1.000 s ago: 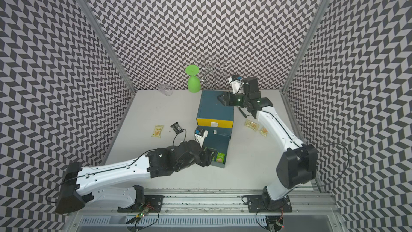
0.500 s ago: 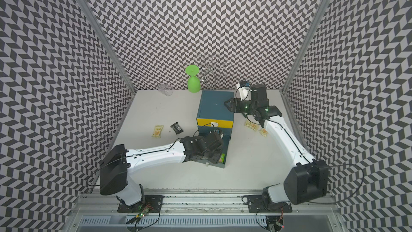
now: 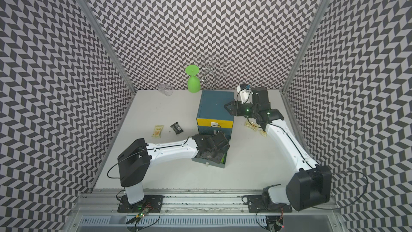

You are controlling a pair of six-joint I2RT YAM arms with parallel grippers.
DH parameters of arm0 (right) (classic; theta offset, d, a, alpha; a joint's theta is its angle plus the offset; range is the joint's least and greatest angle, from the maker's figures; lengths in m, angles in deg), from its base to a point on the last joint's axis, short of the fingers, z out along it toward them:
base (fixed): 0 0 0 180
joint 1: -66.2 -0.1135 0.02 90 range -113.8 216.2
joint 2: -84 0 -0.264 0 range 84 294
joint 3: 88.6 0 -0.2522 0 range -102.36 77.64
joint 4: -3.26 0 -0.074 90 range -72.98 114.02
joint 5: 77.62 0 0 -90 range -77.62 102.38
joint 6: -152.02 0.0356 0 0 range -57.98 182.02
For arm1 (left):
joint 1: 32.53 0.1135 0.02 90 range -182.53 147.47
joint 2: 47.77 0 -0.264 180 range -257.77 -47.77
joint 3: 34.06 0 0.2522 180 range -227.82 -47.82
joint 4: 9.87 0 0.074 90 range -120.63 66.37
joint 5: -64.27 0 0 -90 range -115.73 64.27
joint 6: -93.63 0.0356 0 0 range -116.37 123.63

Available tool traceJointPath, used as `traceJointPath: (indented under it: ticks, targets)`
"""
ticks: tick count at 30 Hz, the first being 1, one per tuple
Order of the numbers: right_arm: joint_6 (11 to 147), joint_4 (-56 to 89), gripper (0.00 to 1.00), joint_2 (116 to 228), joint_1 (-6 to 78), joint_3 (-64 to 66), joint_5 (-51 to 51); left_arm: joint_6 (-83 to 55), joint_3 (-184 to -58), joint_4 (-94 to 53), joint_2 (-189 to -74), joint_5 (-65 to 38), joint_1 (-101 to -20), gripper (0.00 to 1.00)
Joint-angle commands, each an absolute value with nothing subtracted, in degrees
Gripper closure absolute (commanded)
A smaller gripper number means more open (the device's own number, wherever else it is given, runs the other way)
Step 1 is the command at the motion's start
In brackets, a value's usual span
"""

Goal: Take the cookies out of the drawer
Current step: Pick up the cookie from the drawer.

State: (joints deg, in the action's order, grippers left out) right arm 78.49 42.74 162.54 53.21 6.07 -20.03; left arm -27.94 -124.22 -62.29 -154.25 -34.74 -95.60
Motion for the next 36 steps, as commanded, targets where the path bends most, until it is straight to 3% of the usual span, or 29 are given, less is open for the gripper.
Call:
traceJointPath:
  ticks: [1, 36]
  targets:
    - [77.64, 40.84, 0.43, 161.18, 53.36, 6.59, -20.89, -29.32, -125.72, -64.09, -154.33, -33.38, -95.29, 0.38]
    - [77.69, 40.15, 0.42, 161.45, 53.37, 7.04, -22.05, -31.44, -126.23, -68.54, -160.31, -28.91, -91.86, 0.38]
